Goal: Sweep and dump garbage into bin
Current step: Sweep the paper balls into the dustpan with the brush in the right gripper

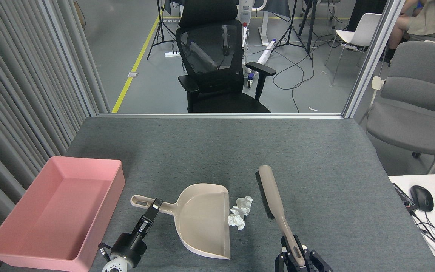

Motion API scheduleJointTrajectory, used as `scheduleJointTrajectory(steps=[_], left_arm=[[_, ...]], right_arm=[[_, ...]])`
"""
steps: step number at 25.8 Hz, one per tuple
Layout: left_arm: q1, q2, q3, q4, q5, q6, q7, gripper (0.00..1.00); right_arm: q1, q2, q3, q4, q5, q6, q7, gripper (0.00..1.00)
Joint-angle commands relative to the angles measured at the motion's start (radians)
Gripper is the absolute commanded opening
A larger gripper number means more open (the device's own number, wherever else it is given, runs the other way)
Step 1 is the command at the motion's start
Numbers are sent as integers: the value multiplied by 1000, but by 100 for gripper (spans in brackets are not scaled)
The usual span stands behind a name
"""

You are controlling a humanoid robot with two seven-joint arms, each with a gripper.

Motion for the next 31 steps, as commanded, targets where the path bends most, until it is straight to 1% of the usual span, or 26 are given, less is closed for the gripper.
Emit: scheduleJointTrajectory(steps=[1,5,9,13,16,18,26,29,31], left_arm=[[1,0,0,0,0,0,-1,22],[1,0,0,1,0,0,-1,22],[2,0,0,0,0,0,-1,22],[2,-1,0,0,0,0,-1,22],[2,-1,0,-5,-3,0,-1,22],[2,-1,-2,-5,-5,0,-1,23],[13,-3,-3,-36,-18,1,-1,23],[16,-1,-3,-37,-18,1,-1,23],[21,-1,-3,-42,-18,1,-1,23]], right_arm=[[16,-16,-41,48,-3,-7,9,0],[12,-27,-42,99,-3,-7,19,0],[-2,-25,-39,131,-3,-5,30,0],[-38,-14,-30,173,-3,-5,58,0],[-41,-5,-24,174,-5,-7,58,0],[-42,-4,1,176,-6,-5,58,0],[-65,61,74,180,-3,10,55,0],[-68,62,122,179,-5,35,52,0],[-68,82,165,179,-5,54,52,0]])
